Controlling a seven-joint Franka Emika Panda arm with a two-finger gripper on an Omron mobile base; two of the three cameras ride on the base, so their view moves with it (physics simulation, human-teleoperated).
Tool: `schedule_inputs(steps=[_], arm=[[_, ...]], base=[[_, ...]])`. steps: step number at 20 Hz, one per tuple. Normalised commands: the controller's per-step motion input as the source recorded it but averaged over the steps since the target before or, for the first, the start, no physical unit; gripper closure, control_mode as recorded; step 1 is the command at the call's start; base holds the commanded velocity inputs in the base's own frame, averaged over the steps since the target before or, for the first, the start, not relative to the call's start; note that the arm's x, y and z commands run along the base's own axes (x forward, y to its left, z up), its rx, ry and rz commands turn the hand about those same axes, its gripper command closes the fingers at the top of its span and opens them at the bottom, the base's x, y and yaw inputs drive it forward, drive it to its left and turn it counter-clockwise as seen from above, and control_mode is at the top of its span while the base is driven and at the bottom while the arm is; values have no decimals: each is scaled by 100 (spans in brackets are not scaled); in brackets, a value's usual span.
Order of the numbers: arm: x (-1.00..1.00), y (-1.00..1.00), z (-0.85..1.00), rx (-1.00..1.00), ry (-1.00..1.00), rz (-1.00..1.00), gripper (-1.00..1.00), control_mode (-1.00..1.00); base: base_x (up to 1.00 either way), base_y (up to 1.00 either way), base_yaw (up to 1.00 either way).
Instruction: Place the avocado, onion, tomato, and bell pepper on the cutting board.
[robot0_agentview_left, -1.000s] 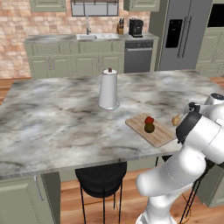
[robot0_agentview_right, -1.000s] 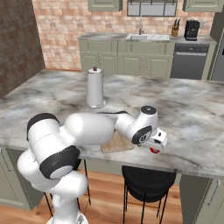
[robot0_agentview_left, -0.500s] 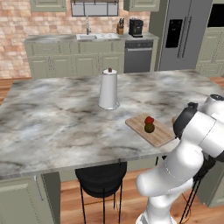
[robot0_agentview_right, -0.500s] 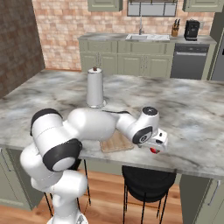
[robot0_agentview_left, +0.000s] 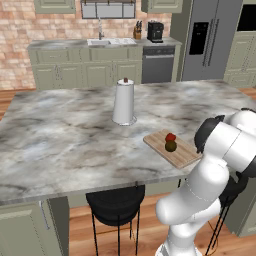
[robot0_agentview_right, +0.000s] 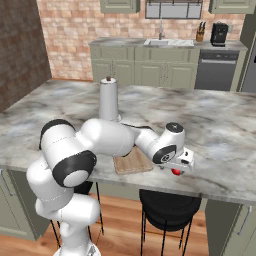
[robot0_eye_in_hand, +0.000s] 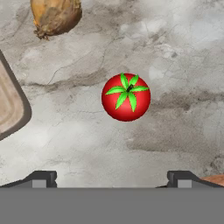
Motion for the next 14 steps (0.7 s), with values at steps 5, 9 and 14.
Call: schedule_inputs(steps=[5, 9, 14], arm=[[11, -3, -13, 0, 0, 4, -100, -100], [5, -12, -9, 0, 0, 5, -100, -100], [4, -8, -4, 0, 0, 3, -100, -100]], base=[[0, 0, 0], [0, 0, 0], [0, 0, 0]])
